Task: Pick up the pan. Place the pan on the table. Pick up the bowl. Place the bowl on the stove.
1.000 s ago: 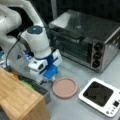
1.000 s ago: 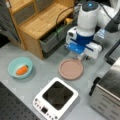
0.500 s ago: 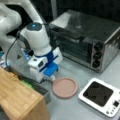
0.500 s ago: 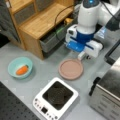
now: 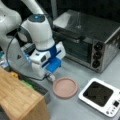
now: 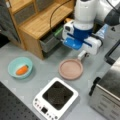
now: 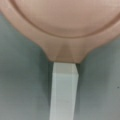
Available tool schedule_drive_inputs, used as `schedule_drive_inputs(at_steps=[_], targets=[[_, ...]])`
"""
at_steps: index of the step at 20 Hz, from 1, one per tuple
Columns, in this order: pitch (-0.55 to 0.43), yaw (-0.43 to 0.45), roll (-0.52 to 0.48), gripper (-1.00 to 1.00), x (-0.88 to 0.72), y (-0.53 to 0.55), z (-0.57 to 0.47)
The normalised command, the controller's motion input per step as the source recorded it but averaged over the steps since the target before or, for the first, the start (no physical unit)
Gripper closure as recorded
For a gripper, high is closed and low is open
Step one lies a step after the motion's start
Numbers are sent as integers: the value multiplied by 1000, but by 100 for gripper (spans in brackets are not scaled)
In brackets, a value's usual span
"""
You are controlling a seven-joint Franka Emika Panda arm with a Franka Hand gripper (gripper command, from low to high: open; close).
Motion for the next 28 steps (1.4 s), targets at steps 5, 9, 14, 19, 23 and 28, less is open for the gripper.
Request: schedule_drive_inputs(at_steps=[5, 9, 14, 19, 23, 28], targets=[[314, -1, -115, -100, 475, -45, 334], [326, 14, -128, -100, 436, -103, 354], [335, 44, -154, -100, 340, -101, 221], [279, 84, -159, -100, 385, -147, 238], [311, 98, -141, -100, 491, -219, 361], [337, 103, -135, -100, 592, -236, 457]])
